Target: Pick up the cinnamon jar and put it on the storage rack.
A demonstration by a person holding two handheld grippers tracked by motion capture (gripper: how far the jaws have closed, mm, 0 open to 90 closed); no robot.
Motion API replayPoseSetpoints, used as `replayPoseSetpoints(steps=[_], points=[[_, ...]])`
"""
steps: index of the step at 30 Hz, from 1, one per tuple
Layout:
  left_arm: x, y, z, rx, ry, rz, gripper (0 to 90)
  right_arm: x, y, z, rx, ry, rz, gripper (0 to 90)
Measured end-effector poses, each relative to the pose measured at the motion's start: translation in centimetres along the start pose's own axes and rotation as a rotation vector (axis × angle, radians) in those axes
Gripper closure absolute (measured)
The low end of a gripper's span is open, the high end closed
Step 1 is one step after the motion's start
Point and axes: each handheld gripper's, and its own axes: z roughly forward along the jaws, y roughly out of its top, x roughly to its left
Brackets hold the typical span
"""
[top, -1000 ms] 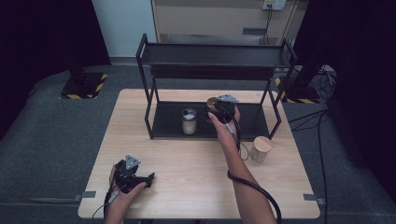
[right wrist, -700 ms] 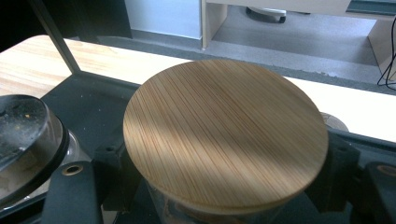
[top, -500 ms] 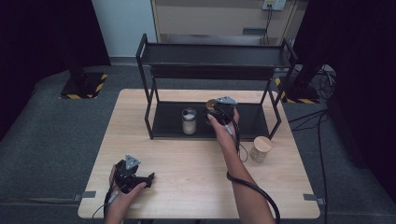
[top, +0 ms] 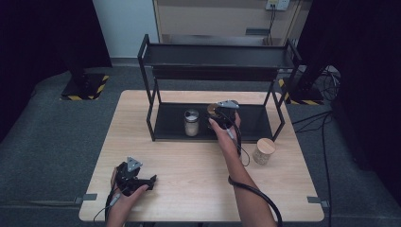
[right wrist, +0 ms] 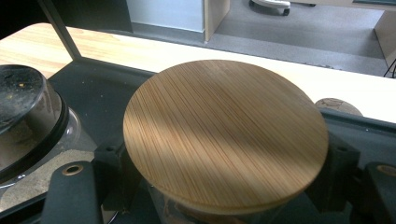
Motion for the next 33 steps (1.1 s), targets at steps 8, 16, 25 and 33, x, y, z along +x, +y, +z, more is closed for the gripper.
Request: replayPoseSetpoints(steps=[8,16,25,33], points=[[-0.01,0.00,0.00,0.000,0.000,0.000,0.0,0.02,-0.26,0.14,0.007,0.001,0.003,25.8],[-0.02,0.00,0.00,0.000,0.001,0.000,0.0,0.13,-0.52,0.33,0.016,0.000,0.003,25.8],[-0.02,0.00,0.00,0.000,0.001,0.000,0.0,0.12,-0.62,0.39,0.019,0.000,0.007,25.8],[-0.02,0.00,0.00,0.000,0.001,0.000,0.0,0.13,-0.89,0.47,0.020,0.000,0.005,25.8]])
